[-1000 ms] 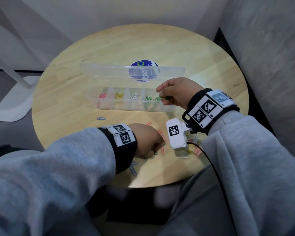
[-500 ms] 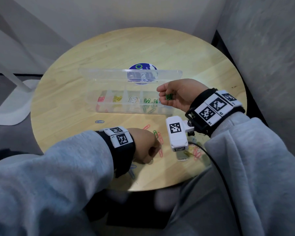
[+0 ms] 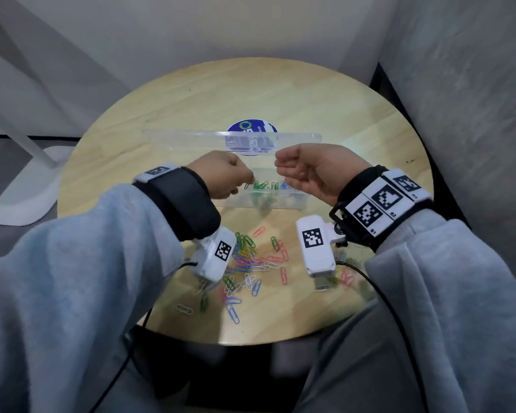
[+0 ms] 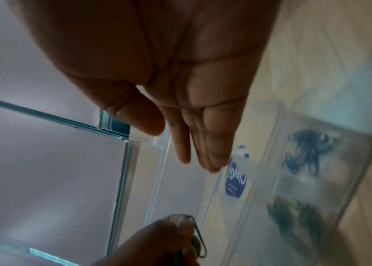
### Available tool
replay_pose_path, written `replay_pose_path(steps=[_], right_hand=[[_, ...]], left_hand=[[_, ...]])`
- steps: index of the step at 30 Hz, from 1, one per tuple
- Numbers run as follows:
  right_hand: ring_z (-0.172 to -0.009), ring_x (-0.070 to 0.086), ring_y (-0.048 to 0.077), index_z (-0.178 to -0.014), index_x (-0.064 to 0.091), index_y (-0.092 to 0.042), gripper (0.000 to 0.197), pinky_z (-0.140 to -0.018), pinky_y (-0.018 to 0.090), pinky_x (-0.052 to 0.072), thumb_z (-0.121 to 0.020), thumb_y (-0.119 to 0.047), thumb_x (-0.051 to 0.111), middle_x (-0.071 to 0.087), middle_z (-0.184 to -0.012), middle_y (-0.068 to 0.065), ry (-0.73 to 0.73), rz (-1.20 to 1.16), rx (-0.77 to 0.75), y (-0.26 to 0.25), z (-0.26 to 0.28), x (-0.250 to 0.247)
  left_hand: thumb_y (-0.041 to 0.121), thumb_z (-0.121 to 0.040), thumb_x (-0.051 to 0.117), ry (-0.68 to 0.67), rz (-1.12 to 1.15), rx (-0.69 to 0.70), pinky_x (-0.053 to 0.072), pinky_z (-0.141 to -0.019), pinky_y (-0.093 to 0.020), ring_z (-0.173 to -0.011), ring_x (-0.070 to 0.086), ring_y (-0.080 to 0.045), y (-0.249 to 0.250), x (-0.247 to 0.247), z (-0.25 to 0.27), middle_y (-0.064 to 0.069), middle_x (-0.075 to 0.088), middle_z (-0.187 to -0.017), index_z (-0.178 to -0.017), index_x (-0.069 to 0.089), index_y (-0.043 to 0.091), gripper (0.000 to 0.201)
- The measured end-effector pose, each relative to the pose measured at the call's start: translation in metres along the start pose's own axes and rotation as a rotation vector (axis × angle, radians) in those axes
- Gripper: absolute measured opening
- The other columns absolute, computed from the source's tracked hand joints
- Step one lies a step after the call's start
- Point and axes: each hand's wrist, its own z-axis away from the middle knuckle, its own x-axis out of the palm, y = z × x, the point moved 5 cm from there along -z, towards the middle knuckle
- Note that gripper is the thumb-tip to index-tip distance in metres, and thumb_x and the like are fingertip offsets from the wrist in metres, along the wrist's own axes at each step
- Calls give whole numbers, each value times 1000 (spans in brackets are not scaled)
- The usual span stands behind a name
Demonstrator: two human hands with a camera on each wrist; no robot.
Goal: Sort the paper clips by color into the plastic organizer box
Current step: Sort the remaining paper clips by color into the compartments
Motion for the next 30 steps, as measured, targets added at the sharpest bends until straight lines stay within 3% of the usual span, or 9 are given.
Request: replay_pose_path(steps=[3,7,12,14,17,20,24,26,30], right_hand=[[-68,53,14,-82,55,-7,25,-63,19,47,-92,3,34,55,-78,7,33,285,51,-2,10,-17],[-64,53,16,-78,56,-9,21,-61,23,49,-92,-2,41,55,-75,6,80,627,46,4,22,-47],[-69,57,20,-99,61,-6,19,-73,28,52,-90,-8,44,59,-74,6,183,897,97,13,31,-71],[-69,56,22,-102,63,-3,22,-74,31,53,-89,-7,46,61,-76,7,182,955,138,19,30,-75],[-74,57,25,-104,64,1,22,-86,38,53,-87,-8,54,63,-84,12,152,1063,198,28,28,-75],[-78,57,25,-108,63,-1,24,-87,39,52,-85,-9,59,64,-88,11,109,1188,245,33,26,-76],[-61,49,12,-100,60,-19,31,-56,23,44,-78,3,57,54,-72,-4,55,1285,265,41,31,-75],[-57,47,11,-100,56,-29,40,-52,23,41,-74,1,55,53,-73,-6,41,1389,260,48,30,-74],[-55,47,13,-104,53,-34,43,-51,25,41,-74,-4,59,52,-69,-5,-43,1483,262,61,28,-73]], left_hand=[[16,-82,65,68,10,55,51,-68,-27,-60,54,-12,15,5,-12,-7,57,-79,-65,47,20,25],[13,-85,58,89,23,81,51,-95,-35,-74,62,-18,25,16,-20,-3,62,-78,-71,55,21,17],[15,-88,55,109,-143,81,43,-73,-22,-96,58,-19,30,27,-19,-2,63,-117,-114,63,21,28],[16,-89,53,120,-158,102,42,-79,-21,-103,58,-19,31,27,-16,-1,61,-120,-117,62,22,30],[18,-88,54,147,-156,162,42,-87,-24,-108,57,-18,29,25,-8,0,60,-115,-114,63,22,28],[18,-84,58,207,-204,273,39,-78,-22,-89,55,-15,32,27,11,6,55,-93,-103,64,22,20],[20,-82,60,-162,-577,463,38,-74,-23,-81,50,-14,33,74,38,10,50,-83,-103,63,25,22],[19,-83,58,-320,-760,494,39,-75,-25,-88,52,-16,29,101,47,6,54,-93,-107,62,27,25],[11,-84,54,-399,-870,547,39,-71,-30,-99,56,-22,28,132,53,2,54,-105,-113,60,31,35]])
